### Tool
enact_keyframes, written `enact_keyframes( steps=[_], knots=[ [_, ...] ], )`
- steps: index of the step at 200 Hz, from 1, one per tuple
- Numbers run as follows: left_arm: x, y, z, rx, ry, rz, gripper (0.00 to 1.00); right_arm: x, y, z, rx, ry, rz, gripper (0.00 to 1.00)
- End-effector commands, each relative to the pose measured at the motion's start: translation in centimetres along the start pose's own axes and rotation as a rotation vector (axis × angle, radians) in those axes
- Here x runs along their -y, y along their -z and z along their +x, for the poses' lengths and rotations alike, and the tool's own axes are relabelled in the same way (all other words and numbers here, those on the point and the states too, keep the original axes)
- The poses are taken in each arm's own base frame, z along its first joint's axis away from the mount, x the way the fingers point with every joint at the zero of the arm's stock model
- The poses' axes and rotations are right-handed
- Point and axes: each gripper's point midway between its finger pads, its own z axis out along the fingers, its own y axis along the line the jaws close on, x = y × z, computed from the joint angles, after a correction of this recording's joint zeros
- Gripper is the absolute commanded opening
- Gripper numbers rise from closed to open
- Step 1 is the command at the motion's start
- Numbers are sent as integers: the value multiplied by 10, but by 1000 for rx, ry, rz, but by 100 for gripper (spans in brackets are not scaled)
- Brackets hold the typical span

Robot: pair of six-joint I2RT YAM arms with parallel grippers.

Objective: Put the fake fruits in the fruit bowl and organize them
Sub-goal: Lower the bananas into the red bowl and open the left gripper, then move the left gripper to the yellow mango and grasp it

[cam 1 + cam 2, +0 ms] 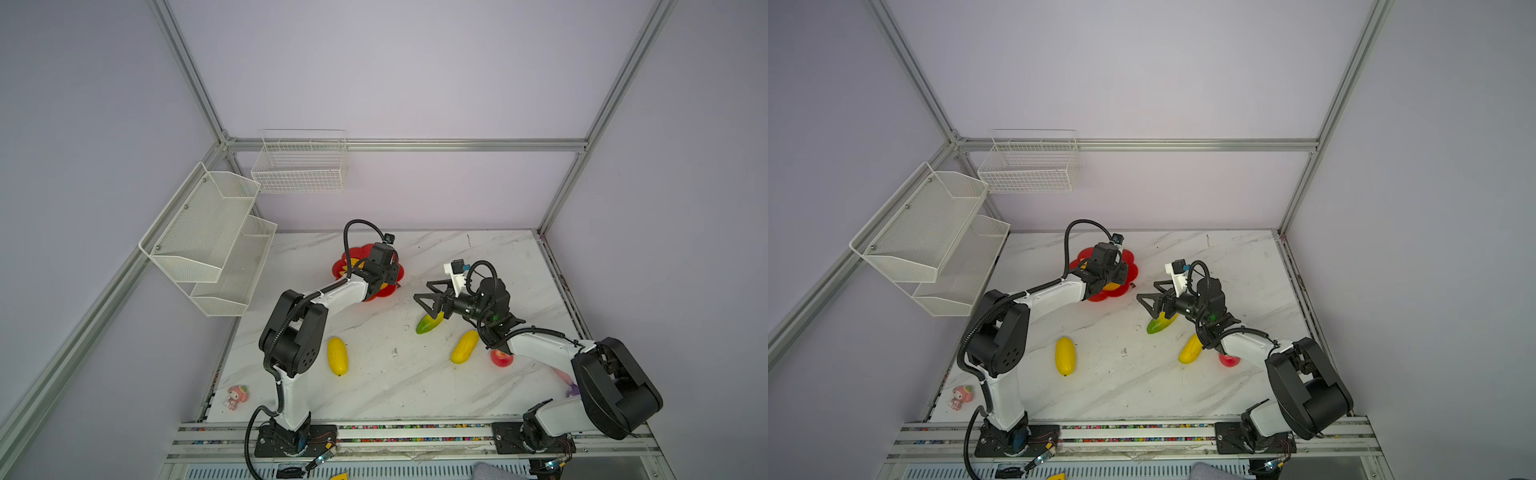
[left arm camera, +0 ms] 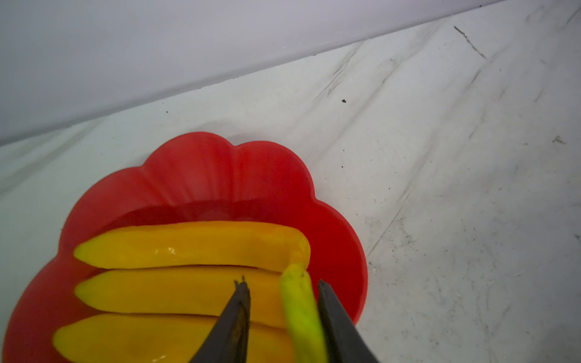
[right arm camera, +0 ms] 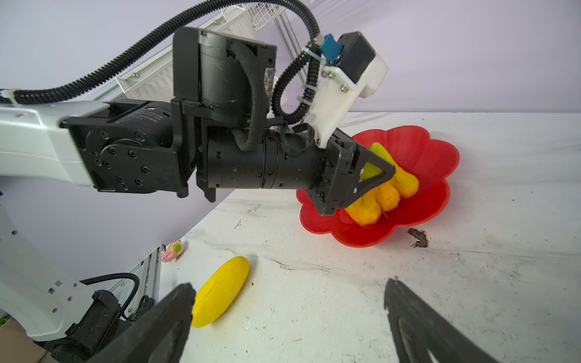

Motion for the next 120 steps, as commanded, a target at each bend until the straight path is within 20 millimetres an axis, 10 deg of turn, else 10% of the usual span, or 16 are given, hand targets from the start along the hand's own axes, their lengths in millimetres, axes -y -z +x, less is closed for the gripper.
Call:
enact_keyframes(
  steps=[1, 80, 120],
  knots=[
    [0, 14, -50, 114, 28, 3, 47, -7, -3, -11, 22, 40, -26, 97],
    [-1, 71, -87, 261, -8, 62, 67, -8, -1, -11, 22, 38, -26, 97],
    [-14, 111, -57, 218, 36, 59, 67, -9, 4, -7, 5, 42, -4, 97]
  ],
)
